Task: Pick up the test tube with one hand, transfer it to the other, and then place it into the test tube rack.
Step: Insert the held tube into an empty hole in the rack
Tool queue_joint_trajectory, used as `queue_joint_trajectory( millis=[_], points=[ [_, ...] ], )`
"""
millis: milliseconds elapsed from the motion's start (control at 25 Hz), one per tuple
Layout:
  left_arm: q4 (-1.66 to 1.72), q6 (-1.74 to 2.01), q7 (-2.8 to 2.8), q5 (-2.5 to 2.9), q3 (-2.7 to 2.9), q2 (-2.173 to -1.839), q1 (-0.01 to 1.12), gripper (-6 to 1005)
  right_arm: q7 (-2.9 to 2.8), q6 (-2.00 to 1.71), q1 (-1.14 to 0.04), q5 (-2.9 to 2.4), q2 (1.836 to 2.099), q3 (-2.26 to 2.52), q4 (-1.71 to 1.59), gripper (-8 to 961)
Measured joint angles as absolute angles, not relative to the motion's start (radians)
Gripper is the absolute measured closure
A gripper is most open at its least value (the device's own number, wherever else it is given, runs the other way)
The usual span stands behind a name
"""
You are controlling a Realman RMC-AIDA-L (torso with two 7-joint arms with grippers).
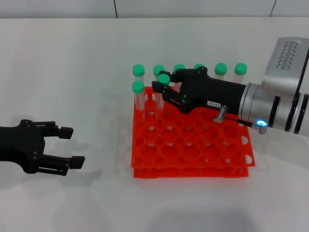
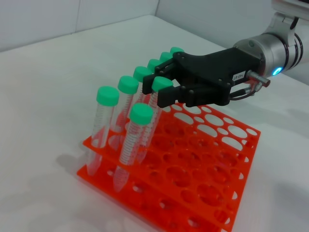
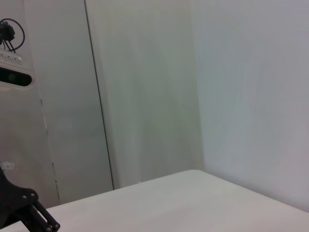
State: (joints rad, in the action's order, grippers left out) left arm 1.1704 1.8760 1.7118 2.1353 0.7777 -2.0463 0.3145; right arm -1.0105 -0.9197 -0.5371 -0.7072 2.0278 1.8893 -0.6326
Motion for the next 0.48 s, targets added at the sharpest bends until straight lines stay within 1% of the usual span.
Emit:
queue_joint_trajectory(
  millis=[480],
  points=[
    [1.170, 1.876, 1.711, 2.135, 0.778, -2.045, 0.316, 119, -1.023, -0.919, -0.543, -0.709, 2.028, 1.893, -0.629, 608]
  ],
)
